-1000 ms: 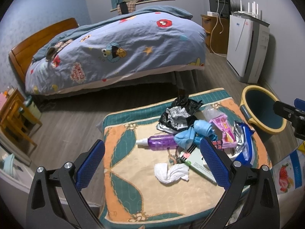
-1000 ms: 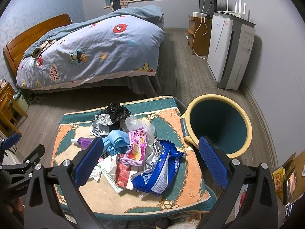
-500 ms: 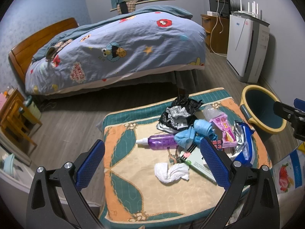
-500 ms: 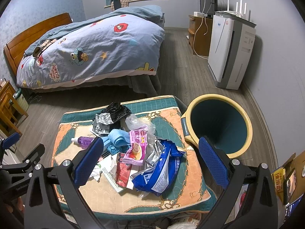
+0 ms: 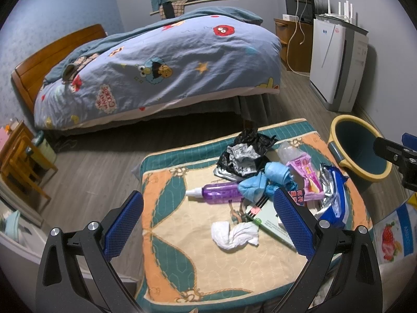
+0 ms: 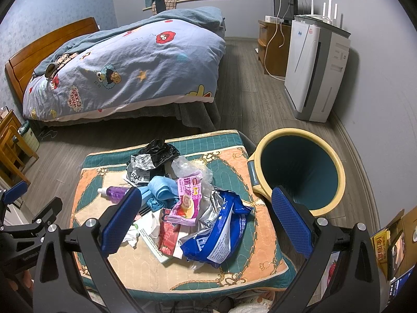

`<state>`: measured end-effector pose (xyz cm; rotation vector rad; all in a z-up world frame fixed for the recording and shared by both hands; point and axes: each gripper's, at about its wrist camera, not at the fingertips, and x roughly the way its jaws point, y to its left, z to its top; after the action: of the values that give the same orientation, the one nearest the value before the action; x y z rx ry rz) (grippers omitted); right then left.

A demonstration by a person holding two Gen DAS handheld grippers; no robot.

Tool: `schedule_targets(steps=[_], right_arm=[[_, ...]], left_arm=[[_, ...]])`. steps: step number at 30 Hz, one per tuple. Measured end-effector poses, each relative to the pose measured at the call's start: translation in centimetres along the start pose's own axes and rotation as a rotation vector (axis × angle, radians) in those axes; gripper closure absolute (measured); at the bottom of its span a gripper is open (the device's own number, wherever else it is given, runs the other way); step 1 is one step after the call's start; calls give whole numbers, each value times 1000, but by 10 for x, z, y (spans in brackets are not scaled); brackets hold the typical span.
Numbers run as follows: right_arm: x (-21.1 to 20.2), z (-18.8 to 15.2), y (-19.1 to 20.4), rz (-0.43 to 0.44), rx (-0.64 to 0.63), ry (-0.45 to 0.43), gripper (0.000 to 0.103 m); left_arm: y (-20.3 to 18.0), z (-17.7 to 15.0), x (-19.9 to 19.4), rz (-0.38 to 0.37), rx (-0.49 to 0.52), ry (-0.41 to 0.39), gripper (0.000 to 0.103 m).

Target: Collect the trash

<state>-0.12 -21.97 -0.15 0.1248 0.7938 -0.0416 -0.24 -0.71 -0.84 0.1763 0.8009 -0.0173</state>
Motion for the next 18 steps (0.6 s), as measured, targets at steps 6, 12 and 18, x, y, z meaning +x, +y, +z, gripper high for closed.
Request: schedule_targets(steps=[6,12,18], right_arm=[[1,-2,1,4,7,7,5],[20,-14,-10,1,100,81,5],[54,-16,-36,1,222,210,5]], left_arm=[[1,-5,1,-9,-4,-7,4],[3,-2,14,-52,22,-24,4],[7,20,47,-138,-10,19,4]])
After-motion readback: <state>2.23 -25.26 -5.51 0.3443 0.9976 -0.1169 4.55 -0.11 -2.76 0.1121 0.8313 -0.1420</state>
